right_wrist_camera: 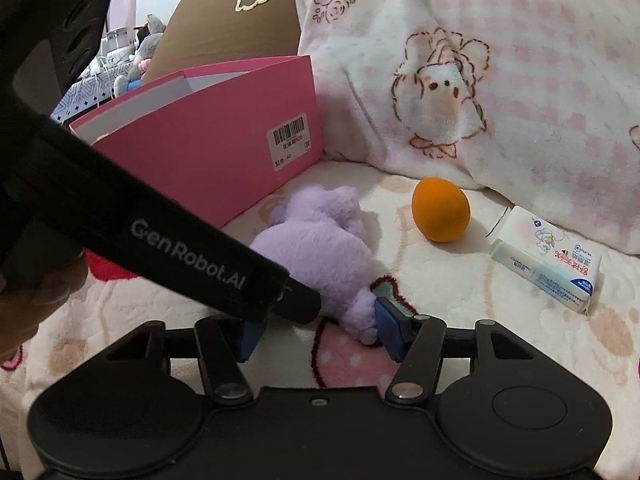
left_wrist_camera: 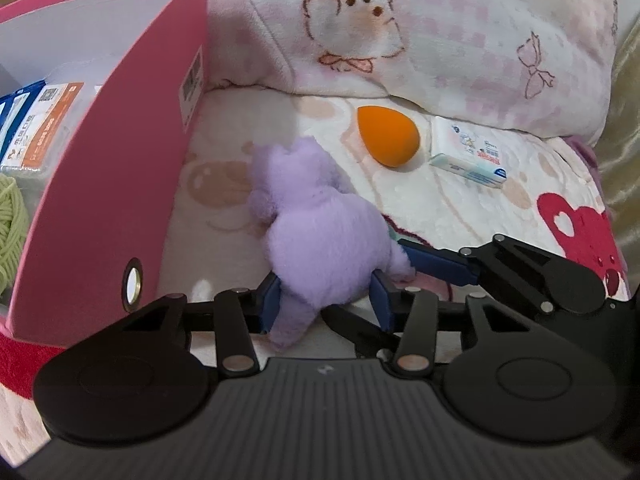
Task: Organize objects
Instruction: 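Close the left tool on the purple plush toy, then lift the purple plush toy with the left tool toward the pink box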
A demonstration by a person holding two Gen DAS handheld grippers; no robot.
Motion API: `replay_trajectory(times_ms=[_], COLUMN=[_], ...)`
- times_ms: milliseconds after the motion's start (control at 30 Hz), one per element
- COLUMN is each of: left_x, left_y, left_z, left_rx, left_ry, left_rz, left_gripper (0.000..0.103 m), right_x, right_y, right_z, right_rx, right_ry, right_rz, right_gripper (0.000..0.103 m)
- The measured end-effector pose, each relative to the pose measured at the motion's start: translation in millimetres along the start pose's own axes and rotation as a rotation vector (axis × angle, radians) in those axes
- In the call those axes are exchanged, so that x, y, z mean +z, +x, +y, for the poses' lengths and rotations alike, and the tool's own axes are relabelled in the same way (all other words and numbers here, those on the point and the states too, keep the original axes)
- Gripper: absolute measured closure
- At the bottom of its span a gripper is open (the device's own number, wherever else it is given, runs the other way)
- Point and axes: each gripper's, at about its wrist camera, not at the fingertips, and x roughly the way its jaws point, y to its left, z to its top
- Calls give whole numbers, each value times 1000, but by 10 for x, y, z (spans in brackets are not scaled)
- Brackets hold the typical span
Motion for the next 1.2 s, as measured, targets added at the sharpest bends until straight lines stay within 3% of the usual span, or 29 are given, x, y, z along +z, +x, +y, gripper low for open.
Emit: replay_trajectory(times_ms=[233, 367, 500, 633, 767, 933, 1200], left_x=[13, -32, -76, -119, -114, -73, -41], left_y=[-53, -88, -48, -2, -47, -147, -272], left_z=[-86, -139, -159, -151, -151, -92, -107], left_rx=[-22, -56, -104, -108, -87, -84, -142], left_ry=[-9, -19, -57, -77, -64, -51, -37], left_rz=[23, 59, 111, 121, 100, 89, 67], left_gripper=[58, 58, 59, 66, 65, 65, 59], right_x=[25, 58, 132, 92, 101, 115, 99], right_y=[-131, -247, -348, -362, -337, -345, -397], right_z=[-57, -55, -99, 8, -45, -7, 24], right_rx=[31, 39, 128, 75, 79, 40, 50], right_ry=[56, 18, 50, -55, -27, -97, -150], right_rz=[37, 83, 105, 102, 105, 113, 105], right_gripper=[39, 39, 31, 31, 31, 24, 21])
